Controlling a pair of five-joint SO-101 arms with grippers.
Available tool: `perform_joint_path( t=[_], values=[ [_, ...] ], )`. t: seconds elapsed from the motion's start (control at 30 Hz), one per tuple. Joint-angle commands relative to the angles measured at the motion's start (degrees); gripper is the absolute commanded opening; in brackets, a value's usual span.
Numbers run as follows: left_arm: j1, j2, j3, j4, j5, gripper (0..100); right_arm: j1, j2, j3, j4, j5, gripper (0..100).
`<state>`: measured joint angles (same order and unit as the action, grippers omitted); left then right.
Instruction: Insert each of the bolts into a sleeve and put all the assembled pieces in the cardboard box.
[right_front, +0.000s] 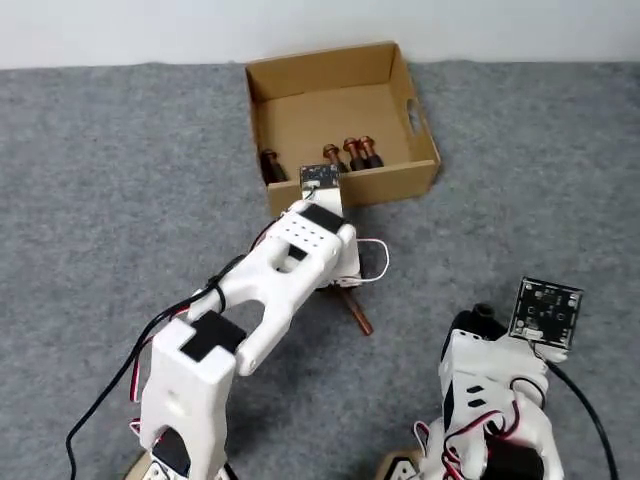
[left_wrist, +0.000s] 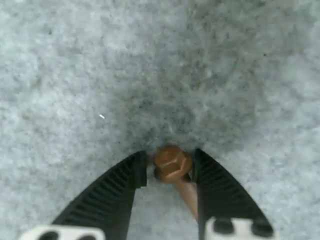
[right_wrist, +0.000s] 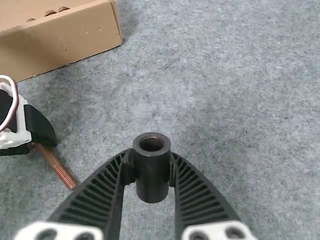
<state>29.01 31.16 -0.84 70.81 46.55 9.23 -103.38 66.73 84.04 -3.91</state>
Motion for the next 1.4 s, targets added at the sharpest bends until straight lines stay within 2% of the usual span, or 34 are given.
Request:
perform_joint_path(
  t=[0.0,0.23,0.33,0.53,0.63,0.93,1.2,1.37],
  values=[
    [0.53,3.6,-4.35,6.77,0.26,15,0.75,0.13,-0.18,-1.54,-0.53,0.9],
    [0.53,7.47,-12.35,12.4,2.2,15,0.66,0.13,0.18,-1.63,-0.53,0.9],
    [0.62,7.47,-15.52,14.24,2.29,10,0.66,0.13,0.18,-1.63,-0.53,0.9],
    [3.6,7.91,-23.6,25.93,2.29,8,0.66,0.13,0.18,-1.63,-0.53,0.9],
    [5.54,7.91,-25.71,29.19,2.29,9,0.66,0.13,0.18,-1.63,-0.53,0.9],
    [5.89,7.91,-25.98,29.27,3.34,29,0.66,0.13,0.18,-1.63,-0.53,0.9],
    [7.91,8.09,-24.66,29.19,3.52,29,0.66,0.13,0.18,-1.63,-0.53,0.9],
    [7.56,8.35,-19.12,24.44,5.01,29,0.66,0.13,0.18,-1.63,-0.53,0.9]
  ],
)
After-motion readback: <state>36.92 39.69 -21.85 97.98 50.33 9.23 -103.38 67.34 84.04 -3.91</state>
